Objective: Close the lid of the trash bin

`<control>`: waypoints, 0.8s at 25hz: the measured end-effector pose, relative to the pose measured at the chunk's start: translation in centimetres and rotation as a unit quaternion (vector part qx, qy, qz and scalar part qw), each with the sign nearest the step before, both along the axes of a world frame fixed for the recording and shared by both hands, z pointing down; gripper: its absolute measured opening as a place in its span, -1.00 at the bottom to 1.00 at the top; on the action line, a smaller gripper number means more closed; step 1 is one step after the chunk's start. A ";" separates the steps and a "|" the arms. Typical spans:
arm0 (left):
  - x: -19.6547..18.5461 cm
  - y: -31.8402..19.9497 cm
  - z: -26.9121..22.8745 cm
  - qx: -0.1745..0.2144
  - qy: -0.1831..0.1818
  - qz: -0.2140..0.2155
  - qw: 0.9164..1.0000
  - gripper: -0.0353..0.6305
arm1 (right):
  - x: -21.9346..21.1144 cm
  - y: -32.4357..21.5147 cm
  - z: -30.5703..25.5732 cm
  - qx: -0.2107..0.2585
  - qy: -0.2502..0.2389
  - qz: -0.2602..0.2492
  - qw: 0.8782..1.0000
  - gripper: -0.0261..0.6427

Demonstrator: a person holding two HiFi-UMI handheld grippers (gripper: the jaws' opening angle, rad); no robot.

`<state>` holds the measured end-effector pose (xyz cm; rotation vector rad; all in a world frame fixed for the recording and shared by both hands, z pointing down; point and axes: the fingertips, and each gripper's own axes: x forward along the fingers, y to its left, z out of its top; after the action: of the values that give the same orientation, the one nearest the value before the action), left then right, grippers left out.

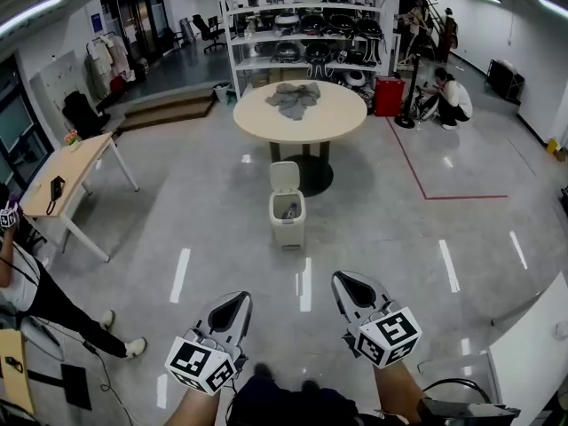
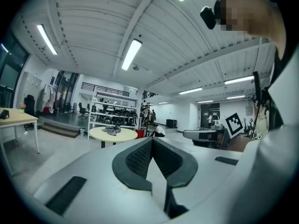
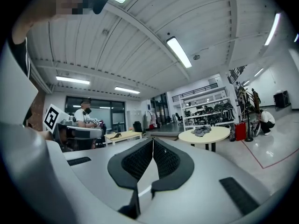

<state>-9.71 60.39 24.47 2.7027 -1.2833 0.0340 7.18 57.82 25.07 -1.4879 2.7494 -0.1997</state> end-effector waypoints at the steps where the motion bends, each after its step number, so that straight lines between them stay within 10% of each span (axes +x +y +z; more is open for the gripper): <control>1: 0.3 -1.0 0.2 -0.001 0.001 0.003 1.000 -0.89 | 0.0 -0.9 0.3 -0.004 0.000 -0.002 1.000 -0.89; 20: -5.5 -28.3 2.1 0.011 0.039 0.069 0.997 -0.89 | -7.3 -25.2 1.4 -0.018 0.029 0.053 0.998 -0.89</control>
<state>-15.23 32.12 26.55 2.7767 -1.0803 -0.0709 -0.09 32.59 26.48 -1.6677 2.7149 -0.2085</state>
